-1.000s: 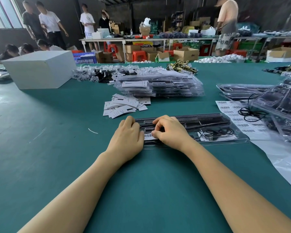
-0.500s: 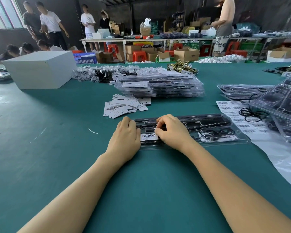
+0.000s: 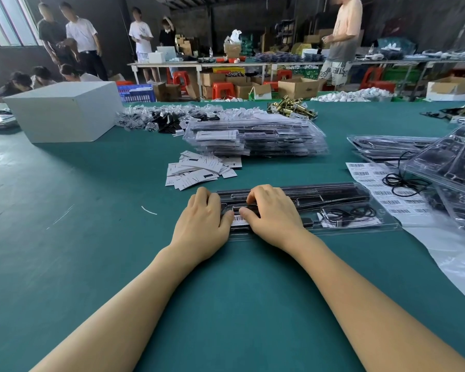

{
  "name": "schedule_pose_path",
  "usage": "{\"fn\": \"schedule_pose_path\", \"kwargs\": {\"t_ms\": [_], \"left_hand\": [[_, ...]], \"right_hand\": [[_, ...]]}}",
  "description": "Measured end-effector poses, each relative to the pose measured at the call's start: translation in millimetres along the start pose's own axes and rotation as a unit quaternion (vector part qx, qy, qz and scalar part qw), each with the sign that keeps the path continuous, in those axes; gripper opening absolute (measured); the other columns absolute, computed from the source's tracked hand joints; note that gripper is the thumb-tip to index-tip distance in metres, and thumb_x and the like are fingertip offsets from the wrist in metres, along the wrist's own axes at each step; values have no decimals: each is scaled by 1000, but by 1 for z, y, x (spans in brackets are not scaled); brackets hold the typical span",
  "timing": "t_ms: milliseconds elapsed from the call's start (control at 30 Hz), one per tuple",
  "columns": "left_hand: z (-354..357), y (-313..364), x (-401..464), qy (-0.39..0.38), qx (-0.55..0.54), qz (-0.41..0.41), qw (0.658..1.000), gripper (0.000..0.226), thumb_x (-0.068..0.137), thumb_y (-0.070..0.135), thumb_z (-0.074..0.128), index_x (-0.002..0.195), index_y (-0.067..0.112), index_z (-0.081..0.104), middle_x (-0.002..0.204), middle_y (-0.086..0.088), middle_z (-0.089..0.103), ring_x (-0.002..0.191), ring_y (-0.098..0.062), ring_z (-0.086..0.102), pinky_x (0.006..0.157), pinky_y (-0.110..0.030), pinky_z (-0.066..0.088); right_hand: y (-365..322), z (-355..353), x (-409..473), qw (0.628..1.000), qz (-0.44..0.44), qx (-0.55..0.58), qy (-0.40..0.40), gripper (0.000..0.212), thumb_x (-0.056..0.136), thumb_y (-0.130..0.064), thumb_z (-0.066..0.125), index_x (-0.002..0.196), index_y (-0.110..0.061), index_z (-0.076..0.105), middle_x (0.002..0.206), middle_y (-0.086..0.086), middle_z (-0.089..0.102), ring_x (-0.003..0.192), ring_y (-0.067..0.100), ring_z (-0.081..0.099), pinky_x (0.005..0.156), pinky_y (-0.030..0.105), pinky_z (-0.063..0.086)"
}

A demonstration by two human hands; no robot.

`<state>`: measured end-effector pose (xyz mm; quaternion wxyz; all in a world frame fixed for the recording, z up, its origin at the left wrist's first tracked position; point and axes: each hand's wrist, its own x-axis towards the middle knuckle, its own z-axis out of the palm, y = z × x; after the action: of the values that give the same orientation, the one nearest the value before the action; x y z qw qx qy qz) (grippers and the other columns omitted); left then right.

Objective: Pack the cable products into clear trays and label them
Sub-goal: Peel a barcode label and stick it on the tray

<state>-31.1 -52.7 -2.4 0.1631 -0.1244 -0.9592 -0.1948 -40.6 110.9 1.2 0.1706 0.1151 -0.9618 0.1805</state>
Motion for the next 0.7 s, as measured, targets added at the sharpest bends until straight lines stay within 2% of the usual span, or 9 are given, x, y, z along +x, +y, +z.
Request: {"fn": "schedule_pose_path", "kwargs": {"t_ms": [200, 300, 367, 467, 533, 567, 633, 667, 700], "left_hand": [[1, -2, 3, 35, -31, -34, 998, 18, 97, 20, 46, 102, 3, 47, 115, -14, 40, 107, -32, 38, 95, -36, 31], [1, -5, 4, 41, -51, -72, 995, 16, 95, 11, 44, 109, 2, 47, 119, -17, 40, 106, -35, 40, 91, -34, 29], [-1, -8, 6, 49, -87, -113, 989, 24, 91, 3, 42, 114, 4, 47, 121, -17, 43, 102, -33, 43, 82, -30, 28], [-3, -14, 10, 59, -164, -157, 972, 34, 89, 0, 42, 122, 8, 47, 120, -10, 50, 97, -24, 46, 78, -26, 30], [-6, -13, 12, 80, -295, -225, 925, 38, 89, 2, 45, 125, 14, 45, 109, 0, 54, 89, -20, 54, 74, -28, 39], [-9, -13, 15, 89, -381, -268, 881, 38, 88, 1, 46, 123, 14, 47, 100, 1, 55, 80, -18, 55, 67, -27, 44], [-17, -14, 19, 96, -528, -324, 779, 33, 87, -5, 47, 116, 10, 49, 90, -6, 56, 69, -16, 56, 56, -19, 48], [-21, -16, 21, 93, -573, -342, 739, 29, 88, -8, 46, 113, 7, 50, 91, -11, 57, 72, -16, 58, 57, -18, 50], [-25, -18, 23, 87, -608, -356, 705, 26, 89, -8, 46, 112, 4, 51, 96, -15, 58, 80, -18, 61, 68, -18, 51]], "right_hand": [[2, -3, 2, 997, 27, 65, -2, 20, 94, -21, 53, 112, -14, 55, 119, 2, 56, 111, 20, 45, 82, 25, 30], [5, -8, 3, 988, 68, 135, 9, 22, 91, -3, 50, 109, -12, 58, 114, 2, 58, 105, 19, 51, 87, 26, 39], [7, -14, 3, 969, 118, 218, 17, 26, 89, 4, 47, 104, -14, 60, 108, -2, 60, 98, 14, 54, 85, 22, 40], [11, -25, 7, 909, 206, 360, 37, 24, 89, 5, 48, 96, -13, 61, 98, -4, 62, 97, 13, 57, 86, 23, 43], [14, -31, 9, 830, 258, 491, 58, 25, 88, 9, 47, 88, -9, 64, 92, 2, 65, 93, 17, 59, 85, 25, 48], [16, -34, 10, 768, 282, 571, 71, 25, 88, 12, 45, 85, -5, 64, 88, 6, 65, 90, 19, 60, 80, 23, 52], [23, -42, 10, 608, 331, 716, 87, 25, 91, 12, 40, 83, 1, 61, 84, 13, 66, 82, 22, 64, 65, 20, 55], [27, -45, 9, 534, 349, 765, 89, 24, 93, 11, 39, 85, 1, 59, 82, 14, 67, 80, 23, 65, 59, 21, 55], [32, -47, 8, 473, 359, 800, 89, 22, 94, 9, 38, 88, 1, 58, 81, 14, 68, 80, 24, 66, 57, 23, 53]]}}
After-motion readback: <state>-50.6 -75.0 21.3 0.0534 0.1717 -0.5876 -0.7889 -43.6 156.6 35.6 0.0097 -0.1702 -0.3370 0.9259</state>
